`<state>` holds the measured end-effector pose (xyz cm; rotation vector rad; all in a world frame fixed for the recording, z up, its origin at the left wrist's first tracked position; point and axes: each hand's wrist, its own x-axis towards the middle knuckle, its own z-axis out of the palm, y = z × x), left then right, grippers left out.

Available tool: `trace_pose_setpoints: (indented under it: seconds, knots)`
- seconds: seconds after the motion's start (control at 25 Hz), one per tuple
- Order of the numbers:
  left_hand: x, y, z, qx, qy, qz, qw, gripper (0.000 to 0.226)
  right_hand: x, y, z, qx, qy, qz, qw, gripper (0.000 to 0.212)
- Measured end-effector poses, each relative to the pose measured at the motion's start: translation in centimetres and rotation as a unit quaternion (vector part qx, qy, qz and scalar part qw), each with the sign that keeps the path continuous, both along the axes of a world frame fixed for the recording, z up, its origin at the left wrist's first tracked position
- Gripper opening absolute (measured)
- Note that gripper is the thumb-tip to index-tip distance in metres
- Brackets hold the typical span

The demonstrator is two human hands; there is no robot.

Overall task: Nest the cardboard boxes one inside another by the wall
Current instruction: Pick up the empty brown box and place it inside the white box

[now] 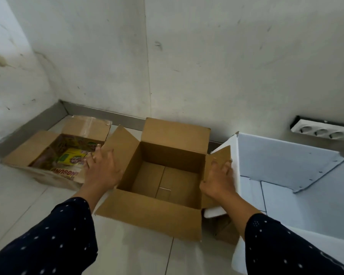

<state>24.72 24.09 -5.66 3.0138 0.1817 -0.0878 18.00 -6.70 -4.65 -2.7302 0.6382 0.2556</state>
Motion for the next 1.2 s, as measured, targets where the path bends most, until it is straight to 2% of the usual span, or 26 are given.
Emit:
trace_pose_setpoints:
  seconds: [0.12, 0.24, 0.28, 0.36, 0.44, 0.52, 0.76, 0.88, 1.04, 1.2]
  knots:
    - [2.2, 2.1, -1.0, -0.054, 0.026, 0.023, 0.998, 0.089, 2.2, 1.3, -0.3, -0.034, -0.017, -0.084, 0.996, 0.087]
    - [3.6, 3.3, -1.5, -0.038, 0.011, 0.043, 0.998, 0.083, 4.3, 0.5, 0.1, -0.027, -0.038, -0.145, 0.988, 0.091]
    - [4.0, 3.5, -1.5, -0.049, 0.005, 0.048, 0.998, 0.072, 4.8, 0.1, 0.0, 0.000, -0.033, -0.149, 0.988, 0.087]
    - [4.4, 3.1, -1.6, -0.108, 0.015, 0.022, 0.994, 0.039, 5.2, 0.2, -0.2, 0.063, 0.003, -0.118, 0.991, 0.064]
    - [4.2, 1.8, -1.6, -0.162, 0.020, -0.013, 0.987, 0.017, 4.5, 1.0, -0.6, 0.062, 0.033, -0.054, 0.996, 0.050]
    - [3.6, 0.8, -1.0, -0.187, -0.021, -0.018, 0.982, 0.018, 3.9, 1.4, -0.8, 0.039, -0.001, -0.019, 0.999, 0.046]
    - [0.9, 2.0, 5.6, -0.157, -0.146, 0.014, 0.977, 0.020, 3.4, 2.0, 4.2, 0.026, -0.101, -0.003, 0.995, 0.040]
    - [-0.9, 2.8, 11.1, -0.175, -0.201, 0.025, 0.964, 0.019, 2.8, 2.6, 9.6, 0.027, -0.166, 0.008, 0.986, 0.042]
    - [-3.3, 2.9, 19.3, -0.176, -0.282, 0.033, 0.942, 0.031, 0.3, 2.4, 18.3, 0.009, -0.254, 0.011, 0.967, 0.042]
    - [-5.8, 0.3, 25.2, -0.188, -0.334, 0.002, 0.924, 0.027, -3.6, -0.2, 24.8, -0.015, -0.311, -0.007, 0.950, 0.044]
